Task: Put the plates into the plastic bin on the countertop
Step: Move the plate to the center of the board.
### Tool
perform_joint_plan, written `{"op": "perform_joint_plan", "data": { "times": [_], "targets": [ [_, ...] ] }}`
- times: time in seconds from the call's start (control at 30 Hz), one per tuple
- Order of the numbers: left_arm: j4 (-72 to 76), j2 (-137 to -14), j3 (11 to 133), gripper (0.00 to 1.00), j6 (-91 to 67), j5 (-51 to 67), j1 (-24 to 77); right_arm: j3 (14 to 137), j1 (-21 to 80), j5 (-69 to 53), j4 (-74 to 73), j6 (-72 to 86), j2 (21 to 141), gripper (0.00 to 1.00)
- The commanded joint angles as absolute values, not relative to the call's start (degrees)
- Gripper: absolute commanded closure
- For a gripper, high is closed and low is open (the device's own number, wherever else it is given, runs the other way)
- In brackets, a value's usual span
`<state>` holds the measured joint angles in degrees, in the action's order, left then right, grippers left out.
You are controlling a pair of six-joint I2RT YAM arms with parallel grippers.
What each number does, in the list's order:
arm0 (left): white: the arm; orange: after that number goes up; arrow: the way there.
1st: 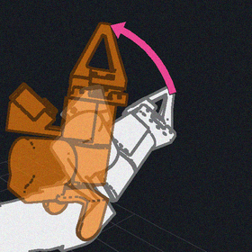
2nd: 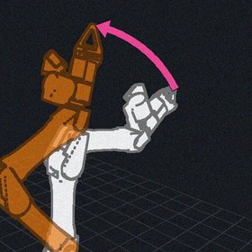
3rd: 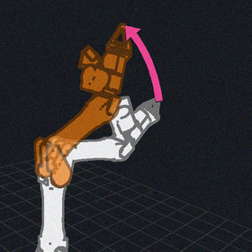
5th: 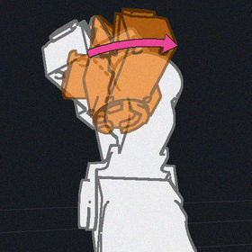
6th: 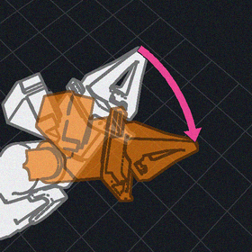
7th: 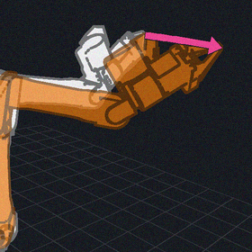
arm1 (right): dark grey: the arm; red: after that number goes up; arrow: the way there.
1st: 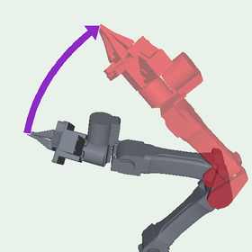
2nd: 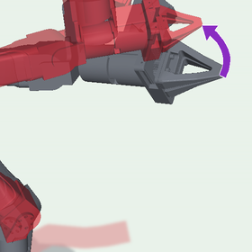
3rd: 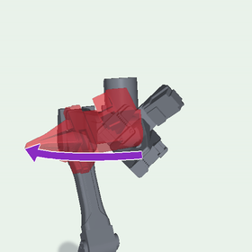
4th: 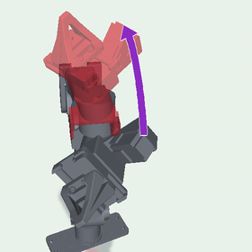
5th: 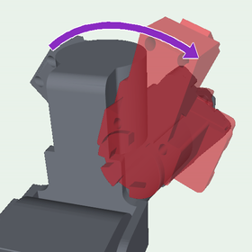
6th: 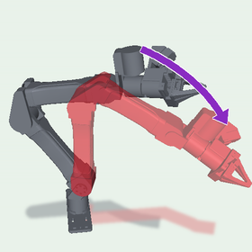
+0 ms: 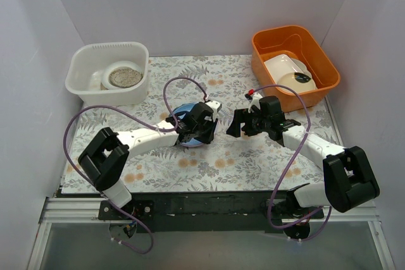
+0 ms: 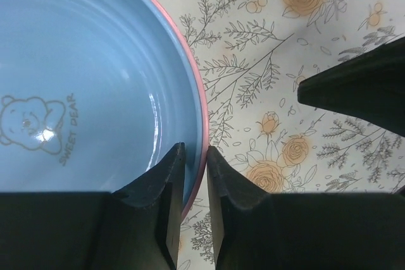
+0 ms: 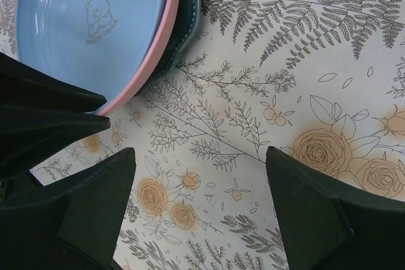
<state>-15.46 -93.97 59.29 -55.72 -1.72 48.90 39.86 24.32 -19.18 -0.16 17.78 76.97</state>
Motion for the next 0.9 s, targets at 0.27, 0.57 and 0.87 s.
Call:
{"op": "perform_joint_plan", "data": {
  "times": [0.27, 0.57, 0.87],
  "targets": [
    [-11.8, -76.6, 56.1, 0.21, -60.8, -7.1, 48.8, 41.6, 23.8, -20.9, 2.9, 19.2, 77.3, 0.1],
    [-12.0, -76.7, 56.6, 0.07, -60.8, -10.6, 48.7, 40.3, 23.8, -22.8, 5.6, 21.5, 77.9, 0.12],
    [-9.5, -72.8, 51.3, 0.02, -64.1, -8.4, 43.2, 42.7, 25.0, -25.6, 8.7, 22.9, 82.8, 0.14]
  ]
}}
